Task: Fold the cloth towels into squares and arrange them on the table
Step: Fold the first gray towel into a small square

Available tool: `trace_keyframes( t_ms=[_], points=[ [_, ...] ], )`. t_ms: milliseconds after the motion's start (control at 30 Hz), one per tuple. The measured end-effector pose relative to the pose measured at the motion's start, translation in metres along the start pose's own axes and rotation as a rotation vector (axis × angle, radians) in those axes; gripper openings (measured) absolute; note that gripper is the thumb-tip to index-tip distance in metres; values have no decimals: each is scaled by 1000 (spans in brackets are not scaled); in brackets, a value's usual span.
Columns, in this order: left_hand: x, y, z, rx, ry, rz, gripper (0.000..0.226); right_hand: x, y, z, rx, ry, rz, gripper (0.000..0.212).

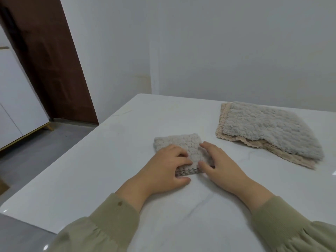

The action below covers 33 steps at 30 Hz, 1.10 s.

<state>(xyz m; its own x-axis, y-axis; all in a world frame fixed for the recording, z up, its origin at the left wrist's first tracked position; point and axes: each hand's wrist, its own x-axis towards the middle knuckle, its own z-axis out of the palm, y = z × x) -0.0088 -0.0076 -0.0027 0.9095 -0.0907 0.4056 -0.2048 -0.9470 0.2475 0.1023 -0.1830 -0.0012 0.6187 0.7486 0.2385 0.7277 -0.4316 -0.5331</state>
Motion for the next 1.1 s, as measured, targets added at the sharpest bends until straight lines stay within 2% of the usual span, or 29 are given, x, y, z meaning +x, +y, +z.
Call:
trace_keyframes(
  t_ms=[67, 133, 333, 533, 600, 733, 800, 933, 1100],
  points=[
    [0, -5, 2, 33, -10, 14, 41, -4, 2, 2, -87, -62, -49, 64],
    [1, -14, 2, 32, 33, -14, 35, -2, 0, 5, -113, -56, -48, 65],
    [6, -47, -2, -10, 89, -243, 35, 21, -12, 19, -189, 38, -13, 56],
    [0, -96, -17, 90, 195, -582, 38, 57, -32, 44, -207, -14, -63, 50],
    [-3, -108, -22, 79, 183, -675, 43, 70, -41, 54, -194, -33, -65, 49],
    [-3, -120, -31, 34, 236, -811, 37, 101, -58, 77, -173, -60, -44, 49],
    [-3, -122, -34, 81, 202, -876, 38, 117, -66, 87, -180, -60, -40, 48],
    [-4, -123, -35, 244, 86, -1044, 53, 140, -78, 99, -177, -84, -62, 49],
    [-3, -124, -39, 299, 40, -1154, 53, 150, -79, 108, -167, -117, -116, 51]
  ],
)
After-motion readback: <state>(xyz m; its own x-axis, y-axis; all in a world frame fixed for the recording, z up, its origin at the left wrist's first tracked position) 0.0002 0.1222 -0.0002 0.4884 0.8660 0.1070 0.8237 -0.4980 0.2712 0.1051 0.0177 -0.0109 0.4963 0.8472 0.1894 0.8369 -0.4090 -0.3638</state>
